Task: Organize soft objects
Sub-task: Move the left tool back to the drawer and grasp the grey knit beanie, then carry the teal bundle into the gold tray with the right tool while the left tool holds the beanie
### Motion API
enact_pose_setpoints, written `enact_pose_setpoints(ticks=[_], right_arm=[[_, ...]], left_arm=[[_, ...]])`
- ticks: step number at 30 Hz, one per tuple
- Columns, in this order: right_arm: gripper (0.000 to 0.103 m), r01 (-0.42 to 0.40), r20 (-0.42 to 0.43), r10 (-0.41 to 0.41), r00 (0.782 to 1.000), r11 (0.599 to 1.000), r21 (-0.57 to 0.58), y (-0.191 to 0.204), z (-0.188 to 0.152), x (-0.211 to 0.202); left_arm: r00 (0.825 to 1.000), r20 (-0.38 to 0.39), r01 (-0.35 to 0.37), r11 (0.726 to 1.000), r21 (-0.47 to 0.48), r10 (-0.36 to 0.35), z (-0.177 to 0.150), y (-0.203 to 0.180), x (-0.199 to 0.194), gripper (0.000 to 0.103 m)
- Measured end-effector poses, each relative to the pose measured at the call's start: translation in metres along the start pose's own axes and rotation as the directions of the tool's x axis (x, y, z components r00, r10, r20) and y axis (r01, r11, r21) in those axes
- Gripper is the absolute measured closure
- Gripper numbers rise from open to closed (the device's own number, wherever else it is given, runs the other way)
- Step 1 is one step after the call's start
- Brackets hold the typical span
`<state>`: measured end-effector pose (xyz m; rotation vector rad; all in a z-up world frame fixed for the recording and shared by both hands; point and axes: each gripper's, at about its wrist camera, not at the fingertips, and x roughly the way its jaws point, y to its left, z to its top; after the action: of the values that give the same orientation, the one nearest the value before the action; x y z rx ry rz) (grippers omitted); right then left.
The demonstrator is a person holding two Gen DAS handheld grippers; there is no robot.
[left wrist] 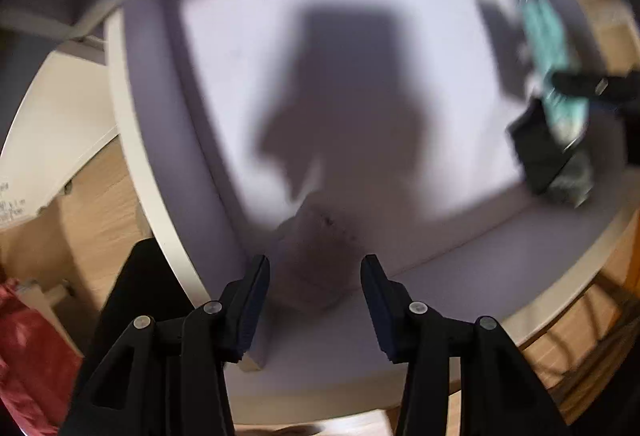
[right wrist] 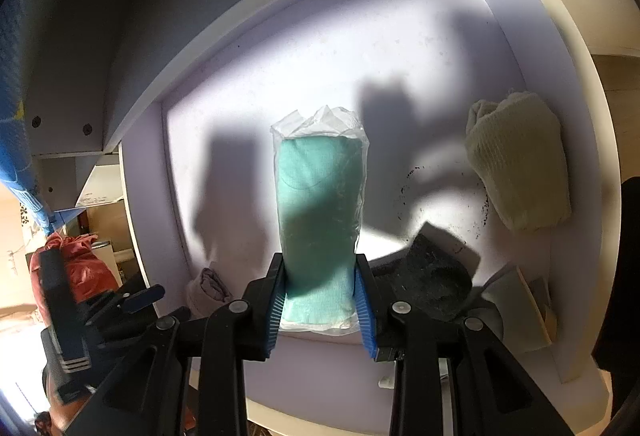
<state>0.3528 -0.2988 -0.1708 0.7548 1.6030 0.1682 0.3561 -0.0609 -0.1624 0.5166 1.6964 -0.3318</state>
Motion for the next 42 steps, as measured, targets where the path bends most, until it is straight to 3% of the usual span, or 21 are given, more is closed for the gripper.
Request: enact_pose_setpoints(ticks=[3,7,12,15,18,21,25,27,31,33,42], right_arm=[[0.070,0.004,-0.002,-0.004,1.000,1.000,-0.002,0.000,-0.001,0.002],[0.070,0.008,-0.008,-0.008,1.000,1.000,0.001,0.001,-0.002,0.005],[0.070,0.009,-0.011,-0.009,1.000,1.000,0.004,0.003,0.000,0.007],[0.070,0.010,-0.011,-0.010,1.000,1.000,0.005,0.003,0.000,0.007],[0.070,0.012,-0.008,-0.012,1.000,1.000,0.004,0.003,0.001,0.007],[0.070,0.011,-0.005,-0.011,1.000,1.000,0.003,0.004,0.000,0.009],[0.070,0.009,-0.007,-0.009,1.000,1.000,0.005,0.002,-0.001,0.008],[0.070,0.009,-0.005,-0.009,1.000,1.000,0.004,0.001,-0.001,0.007],[0.070,0.007,-0.007,-0.007,1.000,1.000,0.003,0.001,0.000,0.007],[0.070,0.005,-0.008,-0.005,1.000,1.000,0.000,0.001,-0.001,0.008],[0.070,0.018,-0.007,-0.018,1.000,1.000,0.001,0.002,-0.002,0.007]], left_arm=[[0.996,-0.072,-0.048,0.997,0.052,0.051,0.001,-0.005,0.020,0.056],[0.988,-0.146,-0.035,0.998,0.052,0.043,0.001,-0.005,0.043,0.056],[0.987,-0.160,-0.019,0.999,0.041,0.026,-0.002,-0.006,0.054,0.047],[0.989,-0.148,-0.018,1.000,0.024,0.022,-0.005,-0.006,0.056,0.047],[0.993,-0.119,-0.007,1.000,-0.023,0.004,-0.008,-0.004,0.057,0.047],[0.996,-0.051,0.067,0.991,-0.113,-0.073,-0.008,0.005,0.051,0.047],[0.968,0.100,0.245,0.943,-0.224,-0.228,-0.008,0.016,0.038,0.047],[0.961,0.130,0.268,0.932,-0.244,-0.243,-0.010,0.015,0.035,0.047],[0.974,0.112,0.214,0.955,-0.206,-0.195,-0.009,0.000,0.036,0.038],[0.978,0.100,0.197,0.961,-0.195,-0.181,-0.009,-0.003,0.037,0.027],[0.993,0.051,0.117,0.982,-0.150,-0.110,-0.001,-0.028,0.055,0.022]])
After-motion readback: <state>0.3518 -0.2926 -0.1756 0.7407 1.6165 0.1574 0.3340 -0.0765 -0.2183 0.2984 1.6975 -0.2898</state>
